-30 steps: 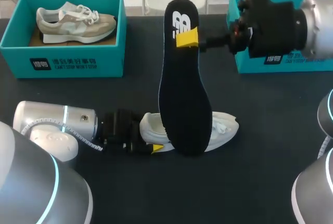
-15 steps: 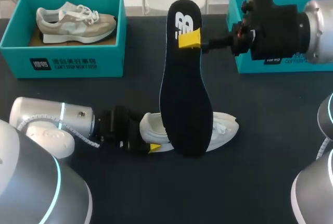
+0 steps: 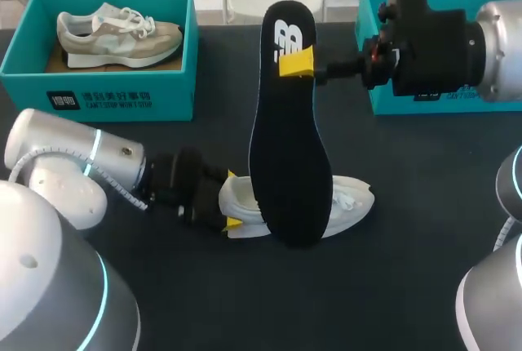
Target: Take the shoe out of the shoebox, open the shoe tongue, remove and reinsert the insole, then place the shoe into the shoebox
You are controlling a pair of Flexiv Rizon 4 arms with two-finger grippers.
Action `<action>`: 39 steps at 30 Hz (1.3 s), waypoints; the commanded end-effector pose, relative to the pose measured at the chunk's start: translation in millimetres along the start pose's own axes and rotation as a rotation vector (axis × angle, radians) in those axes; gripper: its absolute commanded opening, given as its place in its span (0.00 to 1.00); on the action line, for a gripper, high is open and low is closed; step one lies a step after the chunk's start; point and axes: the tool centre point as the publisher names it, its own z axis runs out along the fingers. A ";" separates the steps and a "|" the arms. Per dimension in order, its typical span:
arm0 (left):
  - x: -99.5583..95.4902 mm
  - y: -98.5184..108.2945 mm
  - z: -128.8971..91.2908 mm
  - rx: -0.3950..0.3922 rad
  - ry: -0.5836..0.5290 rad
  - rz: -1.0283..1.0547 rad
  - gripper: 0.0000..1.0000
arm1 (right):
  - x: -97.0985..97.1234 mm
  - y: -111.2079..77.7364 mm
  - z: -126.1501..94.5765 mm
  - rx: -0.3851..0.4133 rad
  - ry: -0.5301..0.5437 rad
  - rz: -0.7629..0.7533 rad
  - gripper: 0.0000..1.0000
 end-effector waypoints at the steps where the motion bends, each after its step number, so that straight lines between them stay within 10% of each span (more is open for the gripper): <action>1: -0.1 -0.5 0.8 -0.007 0.001 0.000 1.00 | 3.4 -3.6 3.6 -0.009 -0.004 0.002 0.00; 20: -1.6 -23.9 -18.0 -0.411 0.016 -0.054 1.00 | 3.4 -3.6 3.6 -0.009 -0.004 0.002 0.00; 36: 0.2 -27.3 -22.7 -0.430 0.007 -0.002 1.00 | 3.4 -3.6 3.6 -0.009 -0.004 0.002 0.00; 39: 2.6 -38.8 -24.7 -0.551 0.011 0.003 1.00 | 3.4 -3.6 3.6 -0.009 -0.004 0.002 0.00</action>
